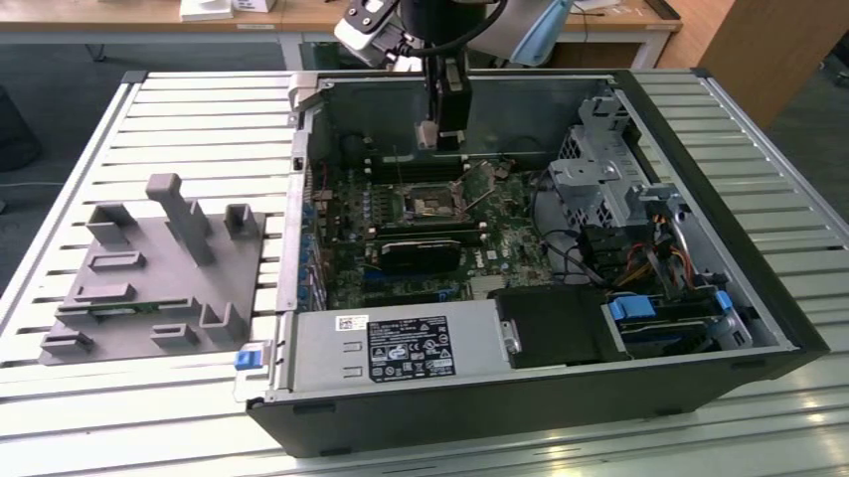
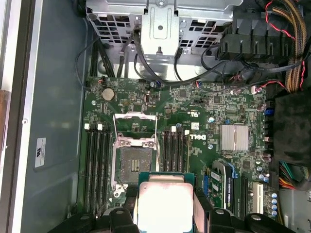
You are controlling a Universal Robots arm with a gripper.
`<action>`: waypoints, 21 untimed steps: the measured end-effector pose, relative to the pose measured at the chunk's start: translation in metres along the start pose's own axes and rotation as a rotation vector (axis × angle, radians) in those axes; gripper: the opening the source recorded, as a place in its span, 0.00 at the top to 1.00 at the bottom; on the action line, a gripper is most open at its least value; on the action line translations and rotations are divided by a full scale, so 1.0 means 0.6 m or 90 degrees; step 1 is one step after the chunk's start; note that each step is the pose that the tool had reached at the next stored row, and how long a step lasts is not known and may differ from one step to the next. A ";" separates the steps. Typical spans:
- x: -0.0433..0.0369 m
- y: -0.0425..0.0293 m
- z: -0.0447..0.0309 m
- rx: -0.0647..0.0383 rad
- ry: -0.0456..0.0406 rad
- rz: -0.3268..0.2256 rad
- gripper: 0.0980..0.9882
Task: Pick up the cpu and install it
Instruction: 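Place the cpu into insertion slot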
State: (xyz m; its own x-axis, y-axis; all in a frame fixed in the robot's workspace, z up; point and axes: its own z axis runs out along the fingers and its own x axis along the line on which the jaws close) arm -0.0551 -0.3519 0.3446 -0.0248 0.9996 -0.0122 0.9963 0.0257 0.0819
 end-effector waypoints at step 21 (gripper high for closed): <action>0.000 -0.002 0.020 0.000 -0.0010 0.000 0.51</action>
State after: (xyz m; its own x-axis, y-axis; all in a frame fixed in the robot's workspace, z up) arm -0.0552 -0.3519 0.3325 -0.0248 0.9996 -0.0138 0.9963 0.0258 0.0818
